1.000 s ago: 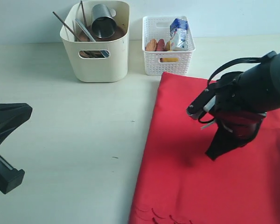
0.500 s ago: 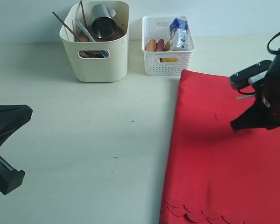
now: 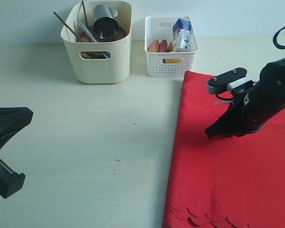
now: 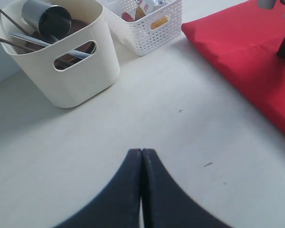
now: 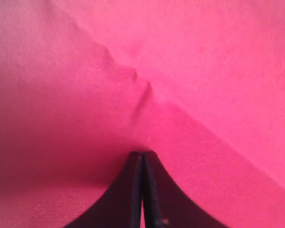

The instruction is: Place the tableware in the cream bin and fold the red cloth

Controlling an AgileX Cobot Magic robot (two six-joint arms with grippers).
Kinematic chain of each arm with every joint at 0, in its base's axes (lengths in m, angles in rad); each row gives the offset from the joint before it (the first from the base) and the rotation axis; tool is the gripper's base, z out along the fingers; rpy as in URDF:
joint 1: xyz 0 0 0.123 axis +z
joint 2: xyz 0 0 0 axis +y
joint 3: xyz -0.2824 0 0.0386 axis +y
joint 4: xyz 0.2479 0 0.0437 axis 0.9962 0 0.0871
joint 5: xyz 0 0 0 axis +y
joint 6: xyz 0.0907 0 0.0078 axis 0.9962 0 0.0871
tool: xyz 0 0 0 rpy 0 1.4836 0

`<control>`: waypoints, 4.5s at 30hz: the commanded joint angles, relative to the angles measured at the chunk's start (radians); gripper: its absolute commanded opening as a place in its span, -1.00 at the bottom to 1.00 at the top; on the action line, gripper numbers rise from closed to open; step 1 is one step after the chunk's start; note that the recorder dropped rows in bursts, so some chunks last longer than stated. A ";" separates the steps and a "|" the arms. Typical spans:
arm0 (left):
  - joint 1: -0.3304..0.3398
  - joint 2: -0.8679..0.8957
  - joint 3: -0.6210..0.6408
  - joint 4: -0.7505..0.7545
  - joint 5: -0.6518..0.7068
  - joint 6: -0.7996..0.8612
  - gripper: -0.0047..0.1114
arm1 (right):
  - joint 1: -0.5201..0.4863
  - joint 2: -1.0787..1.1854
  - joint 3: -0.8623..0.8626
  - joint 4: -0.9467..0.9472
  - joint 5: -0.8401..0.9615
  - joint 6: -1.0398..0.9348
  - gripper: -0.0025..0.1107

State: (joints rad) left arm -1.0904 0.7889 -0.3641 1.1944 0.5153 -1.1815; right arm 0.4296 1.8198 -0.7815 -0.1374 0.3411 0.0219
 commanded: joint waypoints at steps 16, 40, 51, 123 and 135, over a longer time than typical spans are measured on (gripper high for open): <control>0.002 -0.008 0.027 -0.005 -0.002 -0.001 -0.92 | -0.147 -0.180 0.007 -0.129 0.080 0.122 -0.96; 0.002 -0.008 0.027 -0.048 -0.137 0.023 -0.92 | -0.325 0.268 -0.269 -0.362 -0.081 0.450 -0.96; 0.002 -0.008 0.027 -0.048 -0.111 0.025 -0.92 | -0.325 0.206 -0.487 -0.293 0.109 0.339 -0.96; 0.029 -0.098 0.043 -0.002 -0.077 -0.015 -0.92 | -0.325 -0.797 0.169 -0.098 -0.208 0.370 -0.96; 1.025 -0.737 0.273 0.006 -0.642 -0.003 -0.92 | -0.325 -0.797 0.169 -0.098 -0.208 0.370 -0.96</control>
State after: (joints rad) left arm -0.1632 0.1246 -0.0958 1.1945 -0.0820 -1.1856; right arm 0.1060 1.0274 -0.6171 -0.2343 0.1342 0.3887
